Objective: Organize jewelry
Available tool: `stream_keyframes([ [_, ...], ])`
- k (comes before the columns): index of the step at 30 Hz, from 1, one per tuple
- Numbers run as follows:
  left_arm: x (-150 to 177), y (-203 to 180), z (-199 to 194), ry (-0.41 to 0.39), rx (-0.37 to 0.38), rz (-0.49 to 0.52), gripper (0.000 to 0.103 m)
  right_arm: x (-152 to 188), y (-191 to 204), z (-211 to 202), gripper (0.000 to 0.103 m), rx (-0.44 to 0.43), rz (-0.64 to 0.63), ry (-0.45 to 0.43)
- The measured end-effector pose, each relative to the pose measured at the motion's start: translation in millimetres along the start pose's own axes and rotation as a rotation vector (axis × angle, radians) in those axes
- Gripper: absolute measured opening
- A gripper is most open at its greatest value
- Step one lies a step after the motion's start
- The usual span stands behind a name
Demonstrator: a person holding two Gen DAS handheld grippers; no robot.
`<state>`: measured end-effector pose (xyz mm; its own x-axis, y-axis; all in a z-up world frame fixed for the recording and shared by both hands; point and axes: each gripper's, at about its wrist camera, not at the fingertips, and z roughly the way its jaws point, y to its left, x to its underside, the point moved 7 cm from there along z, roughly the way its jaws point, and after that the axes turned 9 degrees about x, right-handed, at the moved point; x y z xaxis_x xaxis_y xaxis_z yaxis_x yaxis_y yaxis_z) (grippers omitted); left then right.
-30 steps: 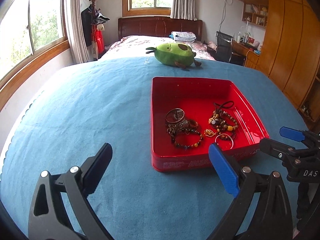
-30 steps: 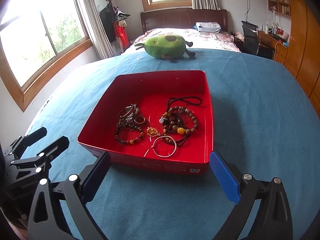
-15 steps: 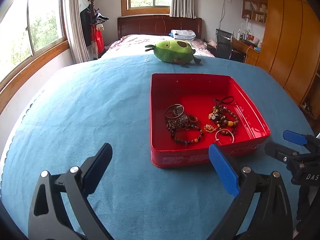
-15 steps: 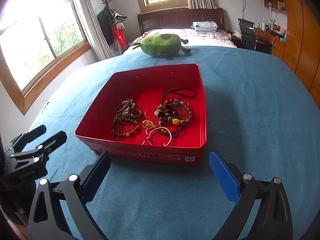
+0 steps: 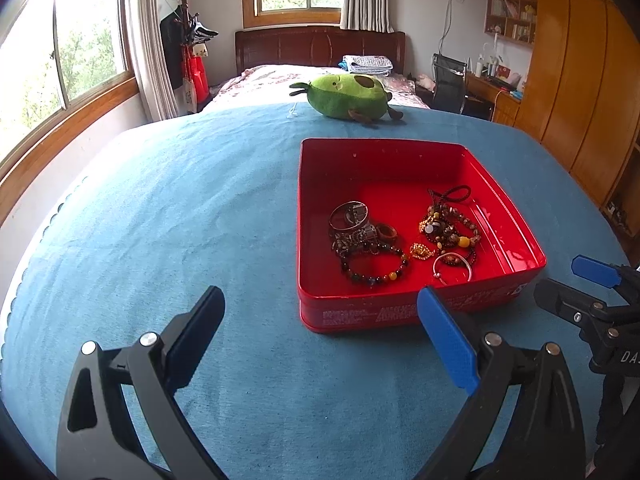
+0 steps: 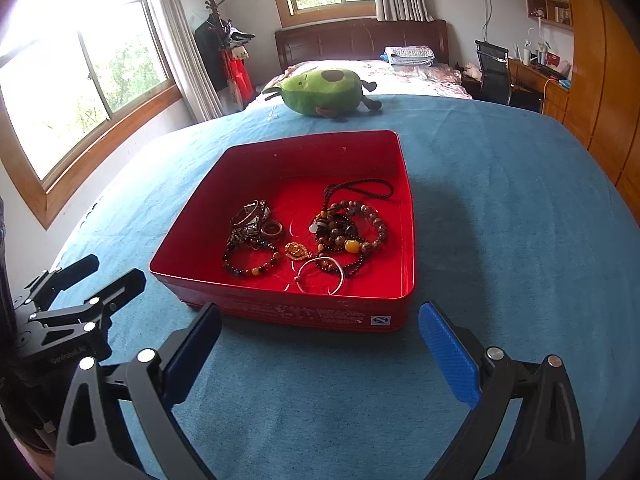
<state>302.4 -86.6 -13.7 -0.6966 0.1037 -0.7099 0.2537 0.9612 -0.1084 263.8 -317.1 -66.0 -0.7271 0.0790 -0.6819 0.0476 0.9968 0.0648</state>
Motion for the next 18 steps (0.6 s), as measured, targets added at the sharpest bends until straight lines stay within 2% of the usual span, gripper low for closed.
stream_keyframes([
  [18,-0.2,-1.6,-3.2,-0.006,0.008,0.001,0.096,1.4,1.0,0.1,0.099,-0.001,-0.010,0.003],
])
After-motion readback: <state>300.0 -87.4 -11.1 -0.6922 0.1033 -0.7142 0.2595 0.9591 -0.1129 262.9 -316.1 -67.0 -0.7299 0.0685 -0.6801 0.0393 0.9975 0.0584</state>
